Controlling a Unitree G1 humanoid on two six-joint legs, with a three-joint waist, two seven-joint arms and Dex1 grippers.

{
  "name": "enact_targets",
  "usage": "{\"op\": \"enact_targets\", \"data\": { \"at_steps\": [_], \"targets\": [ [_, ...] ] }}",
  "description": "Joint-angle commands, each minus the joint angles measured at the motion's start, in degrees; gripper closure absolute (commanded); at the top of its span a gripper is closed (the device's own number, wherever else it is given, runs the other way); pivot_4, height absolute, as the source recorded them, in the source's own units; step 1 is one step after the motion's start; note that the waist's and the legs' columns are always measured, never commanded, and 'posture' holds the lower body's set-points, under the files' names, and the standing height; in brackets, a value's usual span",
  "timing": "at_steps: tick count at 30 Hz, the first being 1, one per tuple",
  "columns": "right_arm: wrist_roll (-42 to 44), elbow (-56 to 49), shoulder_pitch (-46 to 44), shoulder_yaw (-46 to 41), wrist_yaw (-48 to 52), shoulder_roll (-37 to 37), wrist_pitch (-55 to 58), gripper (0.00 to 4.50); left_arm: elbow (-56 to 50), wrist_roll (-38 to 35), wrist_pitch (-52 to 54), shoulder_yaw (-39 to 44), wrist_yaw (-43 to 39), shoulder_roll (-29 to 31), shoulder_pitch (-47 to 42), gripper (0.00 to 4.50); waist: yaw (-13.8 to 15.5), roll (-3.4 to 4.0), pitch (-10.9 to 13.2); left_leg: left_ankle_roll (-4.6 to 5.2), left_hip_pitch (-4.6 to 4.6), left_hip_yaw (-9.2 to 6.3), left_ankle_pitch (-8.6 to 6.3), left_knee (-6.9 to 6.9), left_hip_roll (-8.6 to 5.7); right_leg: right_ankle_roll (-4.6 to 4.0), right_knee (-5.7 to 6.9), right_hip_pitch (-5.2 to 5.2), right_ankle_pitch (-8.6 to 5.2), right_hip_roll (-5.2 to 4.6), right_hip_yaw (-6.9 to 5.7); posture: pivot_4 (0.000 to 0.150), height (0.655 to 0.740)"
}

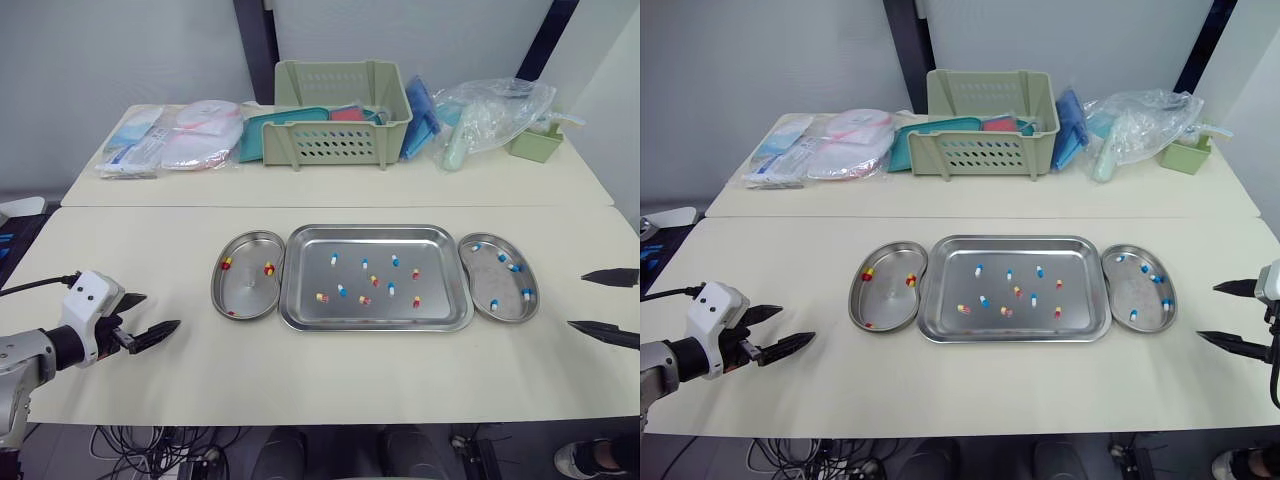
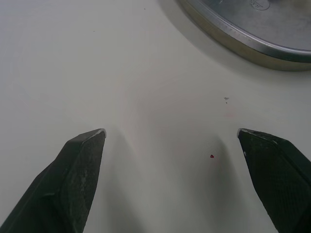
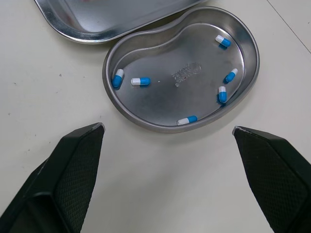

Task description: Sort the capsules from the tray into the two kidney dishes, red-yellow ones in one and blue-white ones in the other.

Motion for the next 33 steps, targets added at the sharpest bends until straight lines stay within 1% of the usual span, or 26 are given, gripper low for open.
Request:
{"op": "enact_targets", "data": {
  "at_steps": [1, 8, 10, 13, 21, 33],
  "targets": [
    [-0.3, 0.6, -0.7, -0.9, 0.2, 0.0, -1.3, 0.03, -0.9, 0.1, 0.7, 0.0, 0.2, 0.5, -0.5, 0.0, 0.0, 0.0, 0.0, 0.0, 0.0, 0.0, 0.0, 0.0, 0.0, 0.0, 0.0, 0.0, 0.0, 0.0, 0.0, 0.15, 0.74],
    [-1.2, 2.9, -1.2, 0.2, 0.5, 0.9, -4.0, 0.03, -0.7, 0.9, 1.0, -0.1, 0.4, 0.5, -0.5, 0.0, 0.0, 0.0, 0.0, 0.0, 0.0, 0.0, 0.0, 0.0, 0.0, 0.0, 0.0, 0.0, 0.0, 0.0, 0.0, 0.15, 0.74],
    [-1.2, 3.4, -1.4, 0.5, 0.4, 1.1, -4.4, 0.03, -0.5, 0.2, 1.0, 0.1, -0.4, 0.5, -0.8, 0.0, 0.0, 0.0, 0.0, 0.0, 0.01, 0.0, 0.0, 0.0, 0.0, 0.0, 0.0, 0.0, 0.0, 0.0, 0.0, 0.15, 0.74],
    [-1.4, 4.2, -1.8, 1.1, 0.2, 1.3, -5.0, 0.03, 0.0, -2.6, 1.5, 1.5, -3.1, 0.4, -1.9, 0.0, 0.0, 0.0, 0.0, 0.0, 0.0, 0.0, 0.0, 0.0, 0.0, 0.0, 0.0, 0.0, 0.0, 0.0, 0.0, 0.15, 0.74],
    [-1.3, 7.3, -3.8, 2.3, 0.4, 1.0, -5.7, 0.03, 0.2, -3.8, 1.6, 1.7, -4.1, 0.6, -2.3, 0.0, -0.1, 0.0, 0.0, 0.0, 0.02, 0.01, 0.0, 0.0, 0.0, 0.0, 0.0, 0.0, 0.0, 0.0, 0.0, 0.15, 0.74],
    [-1.1, 8.9, -4.5, 2.2, 0.0, 1.6, -6.6, 0.03, -0.6, -3.0, 0.6, 1.8, -6.0, 1.3, 0.5, 0.0, -0.1, 0.0, 0.0, 0.0, 0.01, 0.0, 0.0, 0.0, 0.0, 0.0, 0.0, 0.0, 0.0, 0.0, 0.0, 0.15, 0.74]
  ]
}}
